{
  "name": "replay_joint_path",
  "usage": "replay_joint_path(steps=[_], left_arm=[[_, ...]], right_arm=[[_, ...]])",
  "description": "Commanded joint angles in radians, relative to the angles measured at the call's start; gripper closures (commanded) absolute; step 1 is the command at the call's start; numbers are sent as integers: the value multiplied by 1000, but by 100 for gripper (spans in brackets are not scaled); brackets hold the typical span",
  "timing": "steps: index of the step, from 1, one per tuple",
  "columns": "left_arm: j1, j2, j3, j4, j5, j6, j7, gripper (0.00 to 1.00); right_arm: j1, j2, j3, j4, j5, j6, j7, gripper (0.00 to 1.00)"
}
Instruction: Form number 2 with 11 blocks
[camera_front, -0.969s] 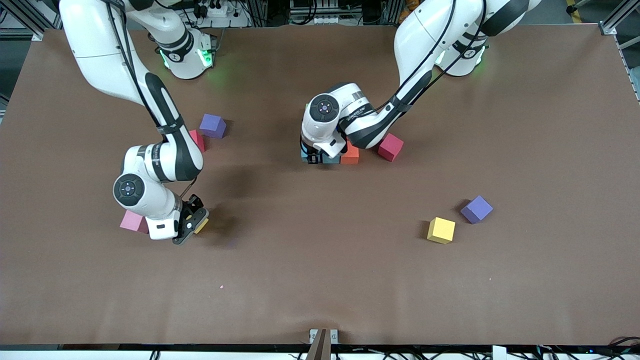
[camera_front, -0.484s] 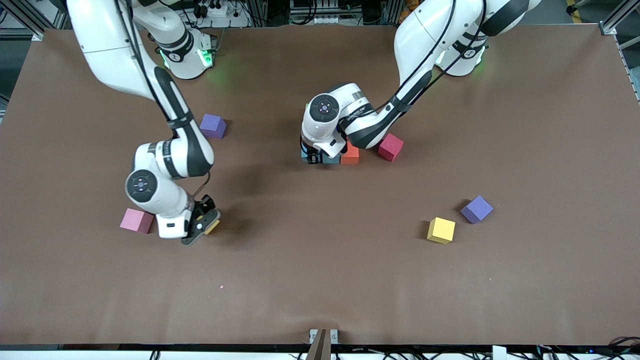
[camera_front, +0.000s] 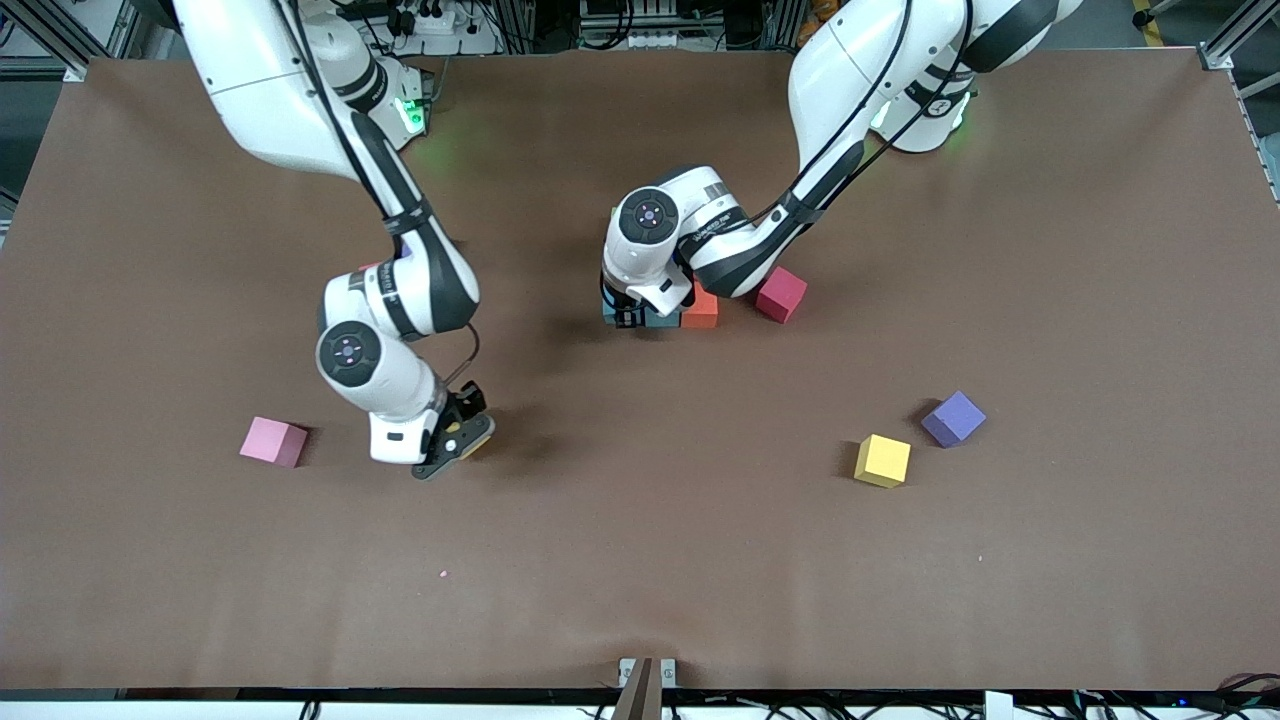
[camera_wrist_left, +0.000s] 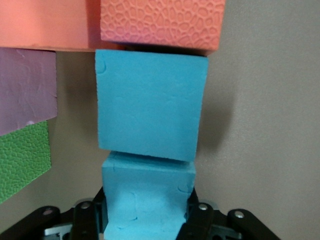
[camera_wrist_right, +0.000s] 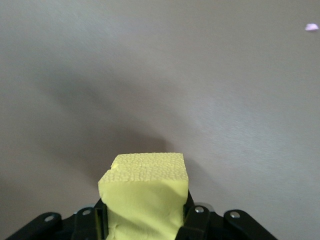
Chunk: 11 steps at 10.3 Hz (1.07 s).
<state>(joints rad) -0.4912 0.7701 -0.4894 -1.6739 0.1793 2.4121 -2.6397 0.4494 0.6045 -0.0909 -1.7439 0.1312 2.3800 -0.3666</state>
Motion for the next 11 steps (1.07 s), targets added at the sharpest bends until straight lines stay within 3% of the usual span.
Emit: replay_joint_path(steps=[1, 9, 10, 11], left_arm=[[3, -12, 8, -15, 35, 2, -13, 41], [9, -14, 8, -14, 55, -25, -9, 39], [5, -14, 8, -14, 55, -27, -11, 28], [5, -14, 8, -14, 60, -25, -11, 1]], right_arm=[[24, -19, 0, 3, 7, -16, 93, 54], [25, -19, 0, 3, 7, -16, 95, 54], [25, -19, 0, 3, 7, -16, 95, 54], [25, -19, 0, 3, 7, -16, 97, 54]])
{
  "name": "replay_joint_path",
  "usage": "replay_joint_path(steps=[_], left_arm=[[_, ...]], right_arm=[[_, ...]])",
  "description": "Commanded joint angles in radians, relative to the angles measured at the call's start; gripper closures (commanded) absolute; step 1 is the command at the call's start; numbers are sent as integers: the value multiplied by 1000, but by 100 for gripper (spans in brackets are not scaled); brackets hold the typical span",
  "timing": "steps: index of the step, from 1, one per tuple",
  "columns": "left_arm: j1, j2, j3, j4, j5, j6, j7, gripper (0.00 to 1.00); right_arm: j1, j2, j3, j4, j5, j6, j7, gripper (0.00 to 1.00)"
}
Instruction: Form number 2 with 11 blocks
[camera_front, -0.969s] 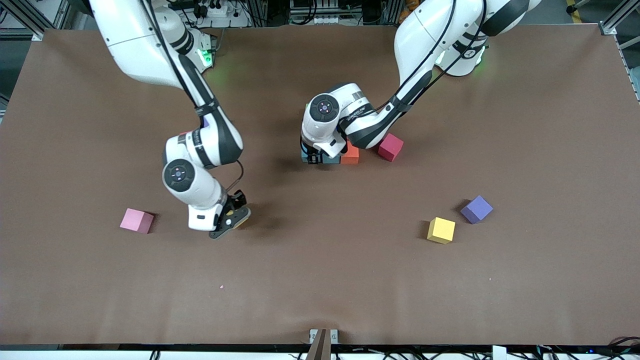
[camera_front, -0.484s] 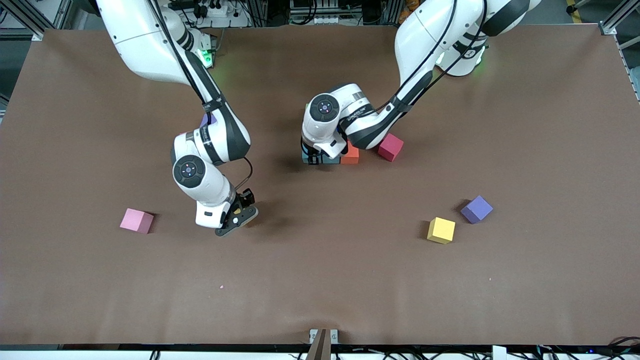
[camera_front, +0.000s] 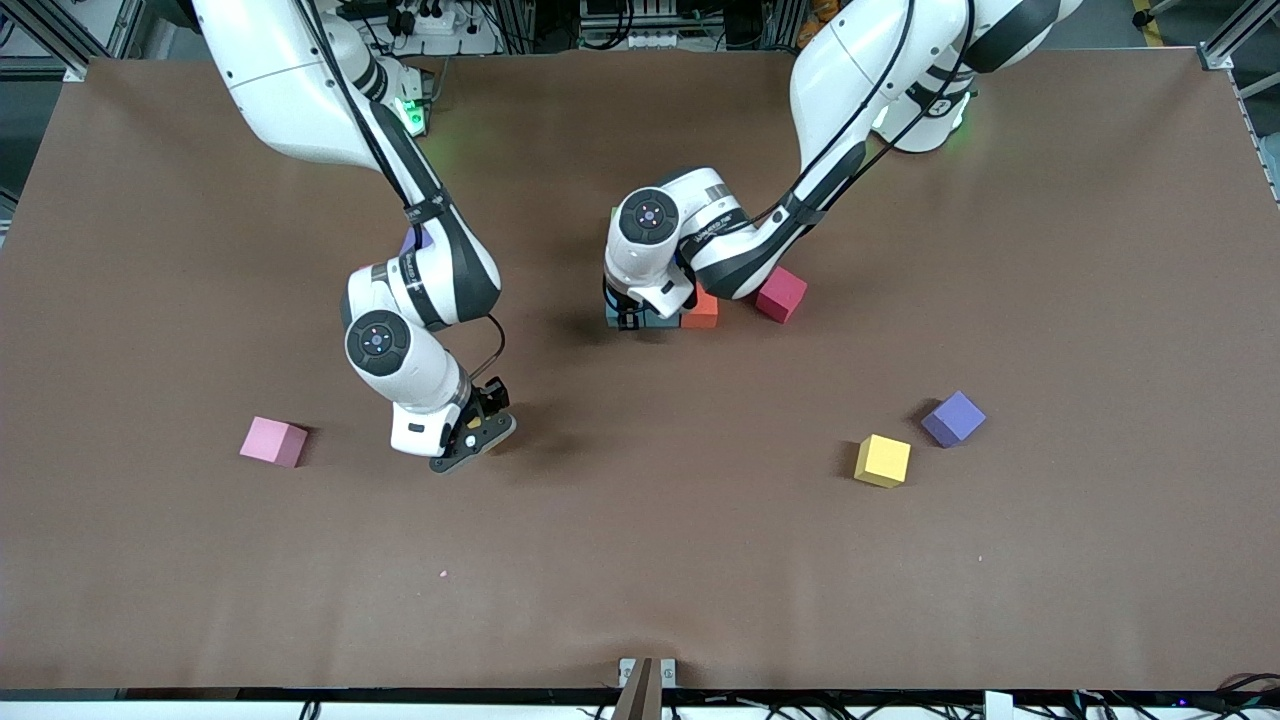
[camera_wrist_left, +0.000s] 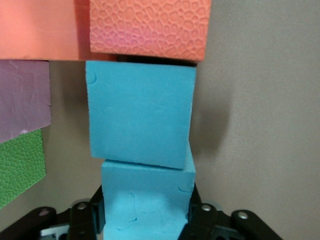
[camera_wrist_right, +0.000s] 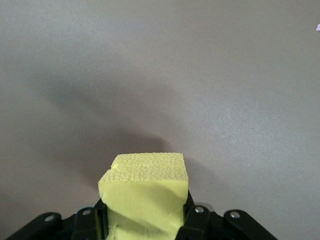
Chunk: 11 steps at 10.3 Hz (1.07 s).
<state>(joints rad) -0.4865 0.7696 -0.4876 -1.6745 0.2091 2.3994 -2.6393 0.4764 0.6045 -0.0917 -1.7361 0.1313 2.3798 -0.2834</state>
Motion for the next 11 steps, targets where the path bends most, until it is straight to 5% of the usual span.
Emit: replay_joint_path(steps=[1, 11], left_arm=[[0, -13, 6, -11, 38, -14, -10, 0], [15, -101, 0, 4, 46, -110, 121, 0]], right_arm=[[-2, -19, 1, -5, 7, -16, 13, 54], [87, -19, 3, 26, 7, -33, 309, 54]])
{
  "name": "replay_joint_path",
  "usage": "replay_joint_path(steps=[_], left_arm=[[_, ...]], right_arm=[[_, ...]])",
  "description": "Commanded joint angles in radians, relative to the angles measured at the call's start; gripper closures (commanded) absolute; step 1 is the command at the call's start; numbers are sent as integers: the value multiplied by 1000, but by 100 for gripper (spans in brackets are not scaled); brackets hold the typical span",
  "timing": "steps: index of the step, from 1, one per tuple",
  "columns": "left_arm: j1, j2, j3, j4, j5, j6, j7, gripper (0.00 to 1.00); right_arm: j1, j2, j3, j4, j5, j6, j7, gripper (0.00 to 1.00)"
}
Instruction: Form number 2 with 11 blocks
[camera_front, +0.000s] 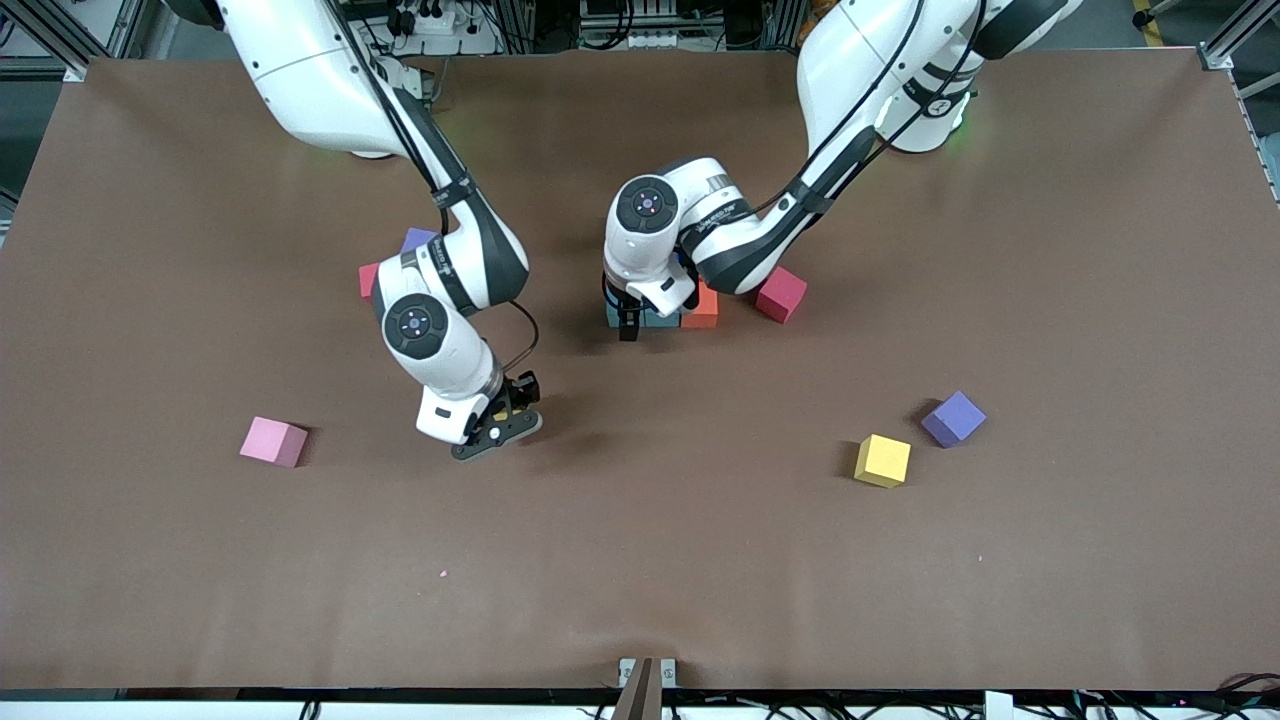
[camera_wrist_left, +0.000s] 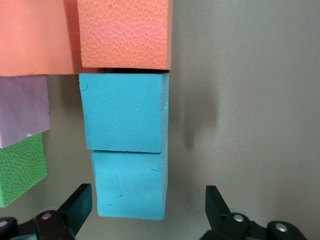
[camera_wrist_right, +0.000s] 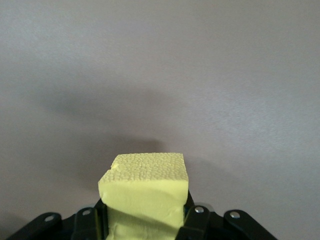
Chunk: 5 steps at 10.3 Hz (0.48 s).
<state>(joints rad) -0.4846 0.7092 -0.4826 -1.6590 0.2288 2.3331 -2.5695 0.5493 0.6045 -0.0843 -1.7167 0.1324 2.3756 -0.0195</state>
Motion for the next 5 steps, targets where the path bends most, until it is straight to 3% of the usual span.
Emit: replay_joint_path(steps=[1, 5], left_arm=[[32, -68, -5, -11, 26, -76, 117, 0], [171, -103, -4, 62, 21, -184, 560, 0]], right_arm=[[15, -19, -5, 17, 6, -41, 62, 54], [34, -11, -5, 66, 6, -95, 122, 51]])
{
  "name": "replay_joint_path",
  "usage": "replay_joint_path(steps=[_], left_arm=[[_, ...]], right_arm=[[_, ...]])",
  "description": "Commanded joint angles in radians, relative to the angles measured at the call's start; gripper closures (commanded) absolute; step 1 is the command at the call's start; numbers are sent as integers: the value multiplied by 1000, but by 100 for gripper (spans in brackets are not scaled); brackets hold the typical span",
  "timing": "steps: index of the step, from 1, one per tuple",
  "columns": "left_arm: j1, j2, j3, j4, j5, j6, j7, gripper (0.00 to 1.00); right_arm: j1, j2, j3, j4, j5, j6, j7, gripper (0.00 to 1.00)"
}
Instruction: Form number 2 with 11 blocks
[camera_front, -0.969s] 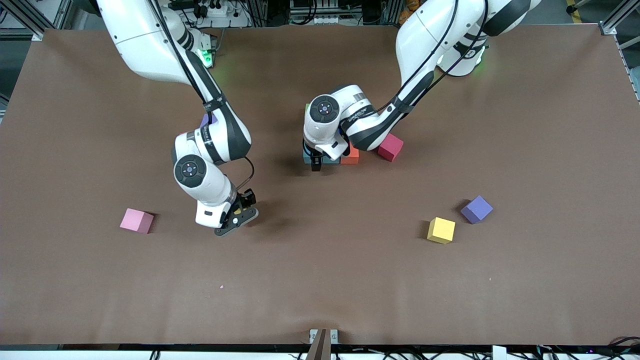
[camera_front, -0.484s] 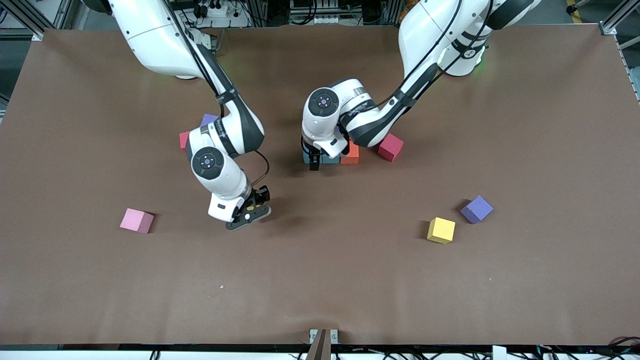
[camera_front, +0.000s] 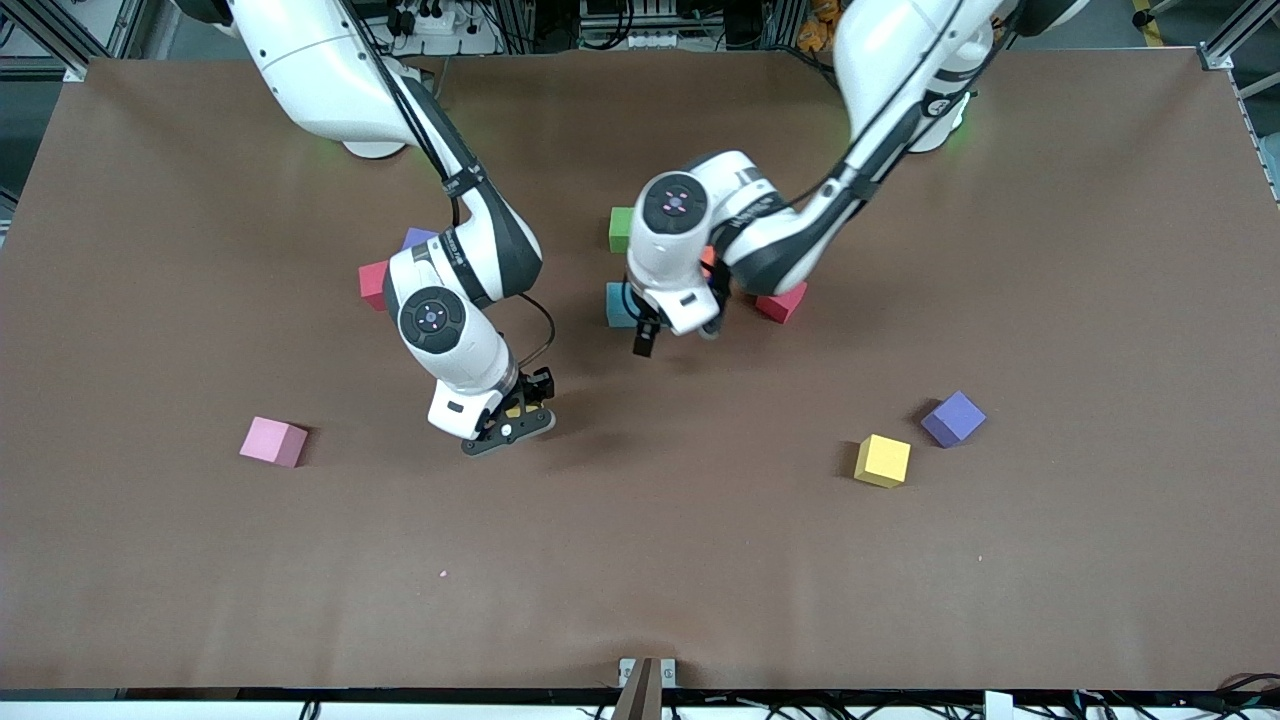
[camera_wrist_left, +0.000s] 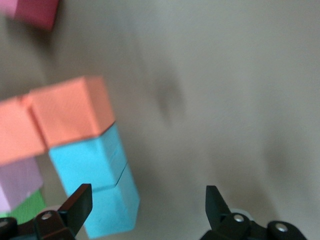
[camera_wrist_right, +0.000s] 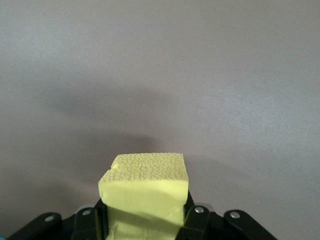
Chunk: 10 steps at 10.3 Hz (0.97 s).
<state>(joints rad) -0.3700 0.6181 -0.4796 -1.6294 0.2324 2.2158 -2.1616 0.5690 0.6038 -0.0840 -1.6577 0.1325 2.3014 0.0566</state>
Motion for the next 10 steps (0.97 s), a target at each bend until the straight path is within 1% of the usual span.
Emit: replay_joint_path(steps=[1, 3, 4, 5, 8, 10], left_arm=[[101, -11, -7, 54, 12, -79, 277, 0], [170, -5, -7, 86, 8, -79, 522, 0], [207, 2, -5, 101, 8, -81, 654, 0], [247, 2, -5, 102, 7, -87, 819, 0], [357, 11, -4, 102, 5, -120, 1299, 0], [414, 34, -4, 102, 10, -122, 1507, 0]], right_arm=[[35, -6, -5, 16, 6, -19, 99, 51], [83, 16, -5, 24, 7, -11, 243, 51], [115, 31, -5, 47, 7, -13, 314, 51], [141, 48, -5, 77, 7, -19, 386, 51], [196, 74, -5, 85, 7, -16, 557, 52], [229, 92, -5, 87, 4, -17, 632, 52]])
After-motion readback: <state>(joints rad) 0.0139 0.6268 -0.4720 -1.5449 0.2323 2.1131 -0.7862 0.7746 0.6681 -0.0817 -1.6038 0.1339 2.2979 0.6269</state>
